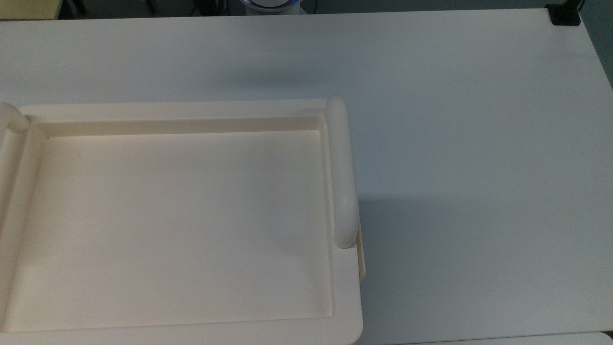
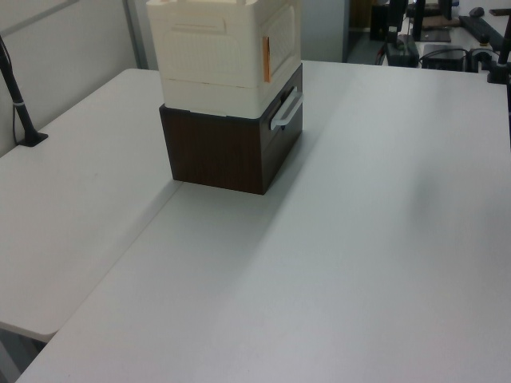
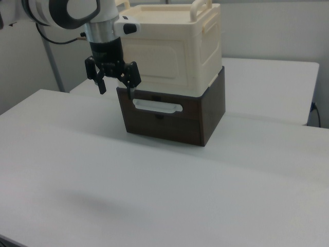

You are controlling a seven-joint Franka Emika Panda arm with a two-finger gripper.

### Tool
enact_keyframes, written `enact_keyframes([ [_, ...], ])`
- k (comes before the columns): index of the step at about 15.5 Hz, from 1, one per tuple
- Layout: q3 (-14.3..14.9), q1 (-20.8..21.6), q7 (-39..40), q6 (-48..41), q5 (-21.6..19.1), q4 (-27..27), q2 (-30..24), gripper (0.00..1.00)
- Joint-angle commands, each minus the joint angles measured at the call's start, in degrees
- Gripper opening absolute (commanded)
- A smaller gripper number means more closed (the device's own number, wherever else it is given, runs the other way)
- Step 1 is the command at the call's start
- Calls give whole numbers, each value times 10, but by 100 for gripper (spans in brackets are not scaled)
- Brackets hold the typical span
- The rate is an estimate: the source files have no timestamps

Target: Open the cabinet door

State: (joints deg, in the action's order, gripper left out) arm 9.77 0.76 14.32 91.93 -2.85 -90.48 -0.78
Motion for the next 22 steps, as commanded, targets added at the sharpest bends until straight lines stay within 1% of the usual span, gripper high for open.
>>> enact_keyframes([
  [1, 4, 9, -11, 11, 9, -11, -5, 100],
  [15, 4, 10, -10, 11, 9, -11, -5, 100],
  [20, 4, 8, -11, 11, 5, -11, -5, 100],
  [22, 7, 5, -3, 14, -7, -11, -5, 100],
])
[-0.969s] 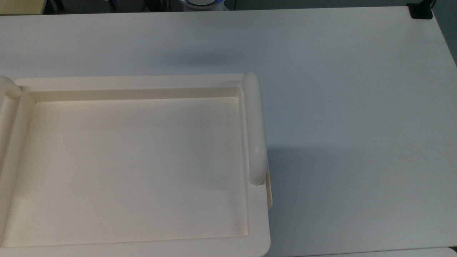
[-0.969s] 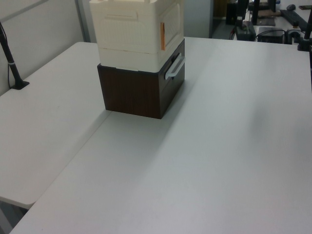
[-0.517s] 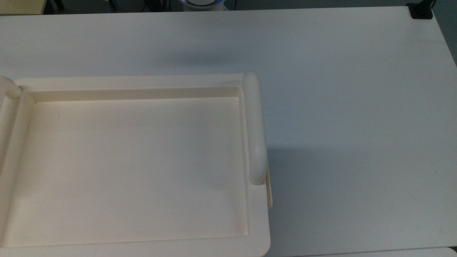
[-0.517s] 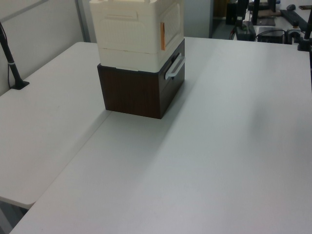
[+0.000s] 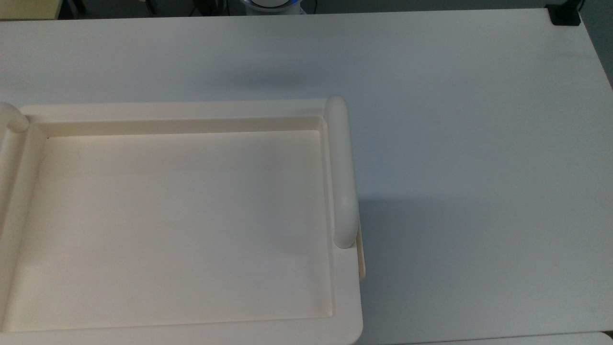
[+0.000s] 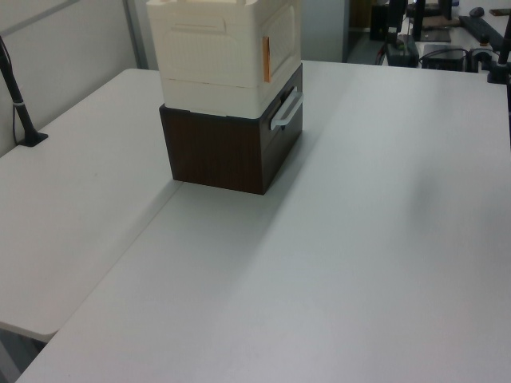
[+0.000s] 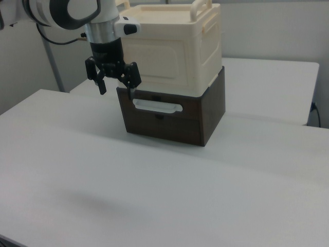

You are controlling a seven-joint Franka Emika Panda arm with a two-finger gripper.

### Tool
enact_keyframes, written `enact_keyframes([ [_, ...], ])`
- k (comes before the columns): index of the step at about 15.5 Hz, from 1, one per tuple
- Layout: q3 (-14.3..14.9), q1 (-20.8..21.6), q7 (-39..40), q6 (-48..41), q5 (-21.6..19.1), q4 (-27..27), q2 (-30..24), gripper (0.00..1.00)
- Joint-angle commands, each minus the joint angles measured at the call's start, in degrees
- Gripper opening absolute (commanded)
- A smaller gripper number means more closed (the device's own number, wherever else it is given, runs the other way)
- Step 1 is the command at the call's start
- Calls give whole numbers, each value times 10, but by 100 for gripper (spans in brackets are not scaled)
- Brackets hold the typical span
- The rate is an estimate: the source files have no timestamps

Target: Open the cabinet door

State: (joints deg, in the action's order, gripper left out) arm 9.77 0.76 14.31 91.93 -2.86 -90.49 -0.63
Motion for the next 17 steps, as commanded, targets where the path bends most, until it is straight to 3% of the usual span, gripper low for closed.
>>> enact_keyframes([
  [1, 7, 3, -2, 26, -12, -11, -7, 100],
  [8, -3, 6, 37, 100, -18, -2, -5, 100],
  [13, -28, 9, 28, 183, -42, -2, -6, 100],
  [16, -33, 12, 29, 244, -77, -5, -3, 100],
  [17, -41, 12, 29, 264, -78, -6, -3, 96],
])
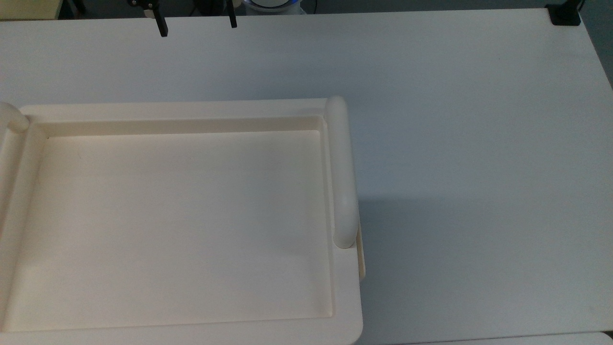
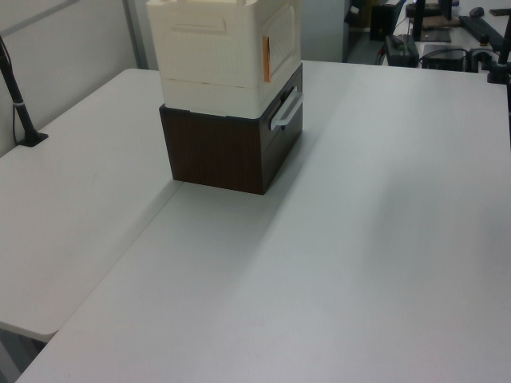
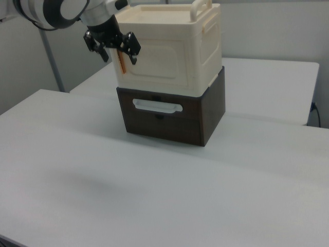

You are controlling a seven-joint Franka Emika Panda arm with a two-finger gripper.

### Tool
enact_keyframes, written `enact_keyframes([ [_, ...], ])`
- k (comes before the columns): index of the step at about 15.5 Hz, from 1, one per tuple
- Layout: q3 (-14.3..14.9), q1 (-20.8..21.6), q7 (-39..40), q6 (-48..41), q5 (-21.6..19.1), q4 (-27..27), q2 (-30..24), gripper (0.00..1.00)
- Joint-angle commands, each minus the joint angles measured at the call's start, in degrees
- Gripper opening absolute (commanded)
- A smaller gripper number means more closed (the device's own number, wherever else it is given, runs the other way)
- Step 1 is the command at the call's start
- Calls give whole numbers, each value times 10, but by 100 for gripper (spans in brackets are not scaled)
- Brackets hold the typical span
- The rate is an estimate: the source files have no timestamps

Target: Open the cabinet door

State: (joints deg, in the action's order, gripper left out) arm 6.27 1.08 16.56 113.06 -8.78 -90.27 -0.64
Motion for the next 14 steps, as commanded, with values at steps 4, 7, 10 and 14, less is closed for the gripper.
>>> enact_keyframes([
  [4, -38, 9, 5, 108, -20, -11, 12, 70],
  [7, -51, 9, 5, 139, -21, -10, 28, 67],
  [10, -53, 24, 4, 187, -28, -10, 48, 65],
  [14, -54, 38, -19, 229, -28, -8, 68, 65],
])
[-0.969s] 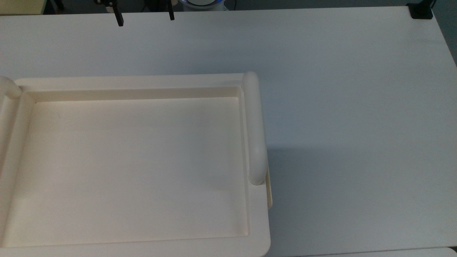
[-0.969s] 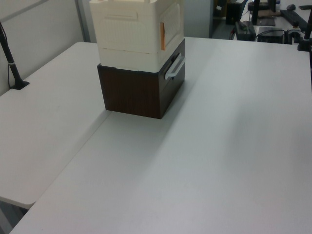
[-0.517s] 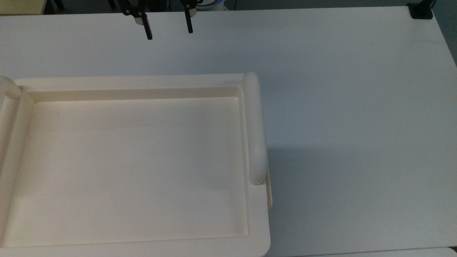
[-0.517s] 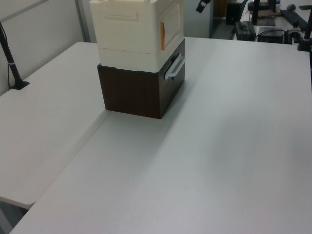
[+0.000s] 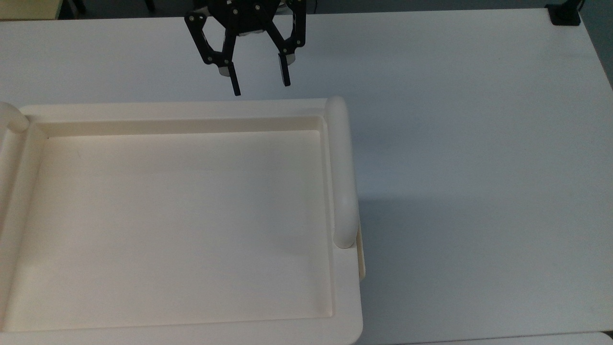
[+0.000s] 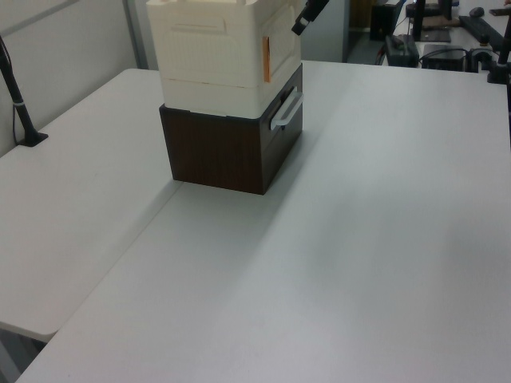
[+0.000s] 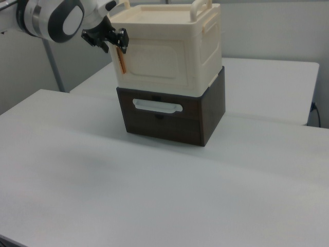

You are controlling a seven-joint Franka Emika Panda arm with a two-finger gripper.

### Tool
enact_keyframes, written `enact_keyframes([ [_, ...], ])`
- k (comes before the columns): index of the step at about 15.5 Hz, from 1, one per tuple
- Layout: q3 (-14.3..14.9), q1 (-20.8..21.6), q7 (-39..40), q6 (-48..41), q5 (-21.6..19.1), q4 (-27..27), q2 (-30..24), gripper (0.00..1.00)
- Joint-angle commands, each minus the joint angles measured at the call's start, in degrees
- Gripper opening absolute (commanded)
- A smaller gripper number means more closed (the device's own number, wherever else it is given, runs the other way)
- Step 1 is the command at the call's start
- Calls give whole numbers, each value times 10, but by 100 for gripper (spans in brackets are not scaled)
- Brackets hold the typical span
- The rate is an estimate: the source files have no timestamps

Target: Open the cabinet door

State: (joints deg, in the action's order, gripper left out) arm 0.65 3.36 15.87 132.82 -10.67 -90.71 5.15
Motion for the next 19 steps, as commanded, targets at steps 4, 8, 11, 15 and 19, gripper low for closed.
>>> enact_keyframes([
  [4, 1, 18, -13, 65, -10, -3, 21, 59],
  [8, 1, 19, -14, 67, -11, -2, 26, 51],
  [11, -1, 22, -48, 95, -8, -2, 33, 50],
  [15, -3, 25, -50, 118, -9, -2, 44, 50],
  [19, -3, 26, -65, 146, -3, -2, 52, 49],
])
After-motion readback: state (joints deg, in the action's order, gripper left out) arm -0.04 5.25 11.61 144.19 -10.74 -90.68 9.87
